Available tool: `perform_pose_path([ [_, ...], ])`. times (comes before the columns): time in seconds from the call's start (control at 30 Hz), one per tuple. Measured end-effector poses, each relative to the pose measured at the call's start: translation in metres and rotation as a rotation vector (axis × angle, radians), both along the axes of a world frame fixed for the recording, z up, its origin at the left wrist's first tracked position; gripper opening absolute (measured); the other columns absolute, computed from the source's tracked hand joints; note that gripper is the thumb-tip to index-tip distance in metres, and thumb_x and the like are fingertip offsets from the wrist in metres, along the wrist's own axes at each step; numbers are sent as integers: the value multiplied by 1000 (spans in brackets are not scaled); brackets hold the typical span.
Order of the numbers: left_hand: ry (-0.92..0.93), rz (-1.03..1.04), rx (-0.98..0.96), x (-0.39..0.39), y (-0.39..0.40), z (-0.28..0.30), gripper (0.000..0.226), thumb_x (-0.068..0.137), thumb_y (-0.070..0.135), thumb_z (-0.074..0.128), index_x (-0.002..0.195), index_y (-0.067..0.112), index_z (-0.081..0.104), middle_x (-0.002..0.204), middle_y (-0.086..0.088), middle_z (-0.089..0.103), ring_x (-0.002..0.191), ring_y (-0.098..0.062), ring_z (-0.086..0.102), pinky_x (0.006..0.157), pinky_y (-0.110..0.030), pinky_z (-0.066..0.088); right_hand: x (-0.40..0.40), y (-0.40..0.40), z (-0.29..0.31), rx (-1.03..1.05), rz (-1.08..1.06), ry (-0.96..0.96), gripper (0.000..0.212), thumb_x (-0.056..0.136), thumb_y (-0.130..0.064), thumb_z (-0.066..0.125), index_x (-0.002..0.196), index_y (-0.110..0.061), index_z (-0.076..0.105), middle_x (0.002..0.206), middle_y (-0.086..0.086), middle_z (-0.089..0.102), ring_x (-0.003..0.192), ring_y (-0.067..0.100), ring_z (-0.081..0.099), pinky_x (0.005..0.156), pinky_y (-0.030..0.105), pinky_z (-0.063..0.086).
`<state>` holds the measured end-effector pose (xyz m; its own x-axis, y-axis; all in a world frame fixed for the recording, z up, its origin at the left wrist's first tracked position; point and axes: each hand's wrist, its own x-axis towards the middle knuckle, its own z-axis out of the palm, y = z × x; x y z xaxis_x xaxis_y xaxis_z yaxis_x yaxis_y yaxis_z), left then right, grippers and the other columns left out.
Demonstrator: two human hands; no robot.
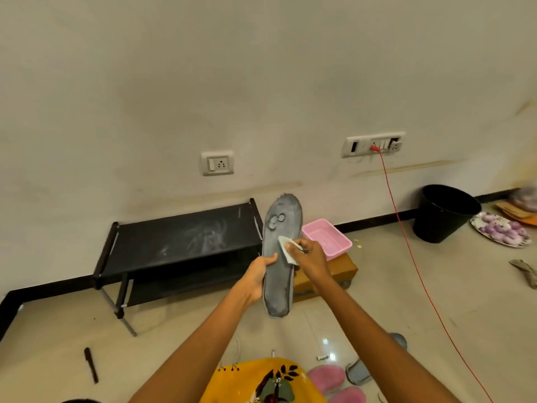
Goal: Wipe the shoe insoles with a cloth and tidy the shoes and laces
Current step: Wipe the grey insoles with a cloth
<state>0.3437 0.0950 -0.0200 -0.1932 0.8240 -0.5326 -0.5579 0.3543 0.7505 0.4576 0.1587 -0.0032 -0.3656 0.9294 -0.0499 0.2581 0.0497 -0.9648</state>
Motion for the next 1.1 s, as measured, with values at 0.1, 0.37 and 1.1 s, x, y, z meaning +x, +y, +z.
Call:
perform_pose_path([
  [0.1,164,-221,-97,1,34,-31,34,96,18,49,124,-1,54,112,-18,64,95,-32,61,90,-44,49,16,29,-40,-169,-59,36,19,89,-17,62,105,-6,64,93,7,64,80,15,61,67,24,54],
  [0.37,814,-697,-148,7,120,-208,28,84,-9,51,107,-1,62,101,-13,63,98,-25,60,71,-31,47,60,68,-231,-378,-334,-112,26,87,-13,61,62,-20,57,60,-3,51,60,12,47,53,22,37],
  [1.1,1146,-694,-228,35,178,-497,36,82,-6,50,116,2,61,117,-19,61,111,-33,55,89,-34,45,70,111,-510,-590,-674,-162,20,82,-20,58,94,-6,65,102,15,61,84,27,60,65,28,49],
])
